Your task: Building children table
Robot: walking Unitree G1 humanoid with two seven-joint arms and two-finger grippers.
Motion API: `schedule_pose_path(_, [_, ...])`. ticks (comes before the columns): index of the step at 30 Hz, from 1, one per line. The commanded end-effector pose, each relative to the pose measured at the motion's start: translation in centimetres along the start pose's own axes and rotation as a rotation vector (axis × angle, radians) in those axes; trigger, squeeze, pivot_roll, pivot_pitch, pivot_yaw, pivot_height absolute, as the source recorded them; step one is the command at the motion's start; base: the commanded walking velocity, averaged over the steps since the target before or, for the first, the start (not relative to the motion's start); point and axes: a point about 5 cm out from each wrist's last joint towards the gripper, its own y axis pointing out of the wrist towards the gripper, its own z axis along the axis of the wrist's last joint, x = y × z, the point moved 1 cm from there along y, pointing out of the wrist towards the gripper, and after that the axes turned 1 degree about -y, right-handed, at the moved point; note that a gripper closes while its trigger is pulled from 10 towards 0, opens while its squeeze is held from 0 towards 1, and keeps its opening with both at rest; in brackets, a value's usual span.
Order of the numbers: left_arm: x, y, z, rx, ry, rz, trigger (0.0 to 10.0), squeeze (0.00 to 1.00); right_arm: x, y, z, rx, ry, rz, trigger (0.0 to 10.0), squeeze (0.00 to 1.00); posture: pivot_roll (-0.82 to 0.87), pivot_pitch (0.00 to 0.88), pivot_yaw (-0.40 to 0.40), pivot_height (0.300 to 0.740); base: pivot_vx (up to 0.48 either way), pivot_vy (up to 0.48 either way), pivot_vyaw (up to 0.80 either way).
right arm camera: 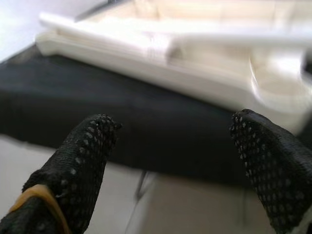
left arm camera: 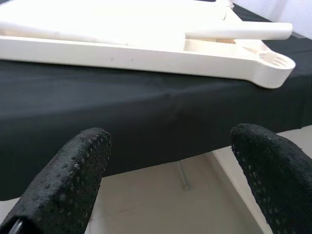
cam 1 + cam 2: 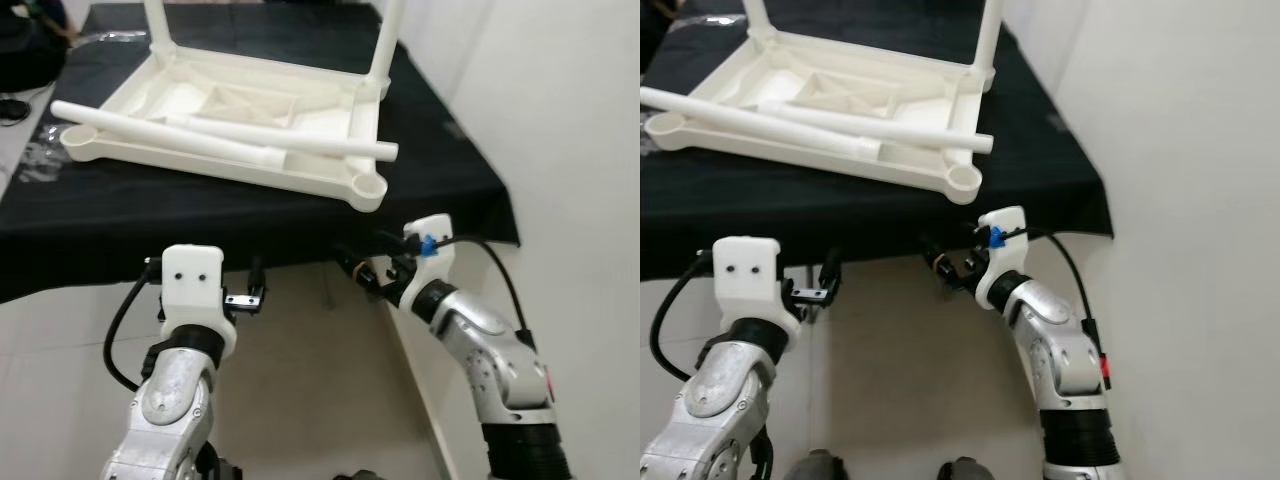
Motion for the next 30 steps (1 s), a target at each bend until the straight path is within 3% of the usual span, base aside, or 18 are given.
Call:
schedule_pose_path(1, [0.5, -1.3, -2.0, -0.081, 0.001, -0.030, 10.0, 0.00, -1.8, -0.9, -1.0, -0.022, -0.006, 0.037, 10.0, 0.00, 0.01, 0.218, -0.158, 0.740, 0.000, 0.000, 0.00])
schedule_pose_path(8, [1.7, -2.3, -3.9, -0.142, -0.020, -0.044, 10.0, 0.00, -3.1, -2.0, -2.9, -0.037, -0.029, 0.002, 10.0, 0.00, 0.00, 0.216, -0.158, 0.740, 0.000, 0.000, 0.00])
schedule_pose_path(14, [2.3, -2.3, -3.6, -0.120, -0.053, -0.031, 10.0, 0.00, -3.9, -2.2, -2.5, -0.018, -0.068, 0.005, 10.0, 0.00, 0.00, 0.221, -0.157, 0.740, 0.000, 0.000, 0.00])
schedule_pose_path(24, [2.6, -2.6, -3.5, -0.097, -0.031, -0.022, 10.0, 0.00, -4.5, -2.9, -2.8, -0.023, -0.103, -0.022, 10.0, 0.00, 0.00, 0.225, -0.156, 0.740, 0.000, 0.000, 0.00])
schedule_pose_path(30, [2.2, -2.2, -2.7, -0.052, 0.003, -0.008, 10.0, 0.00, -4.3, -3.2, -3.0, -0.036, -0.152, -0.041, 10.0, 0.00, 0.00, 0.225, -0.157, 0.740, 0.000, 0.000, 0.72])
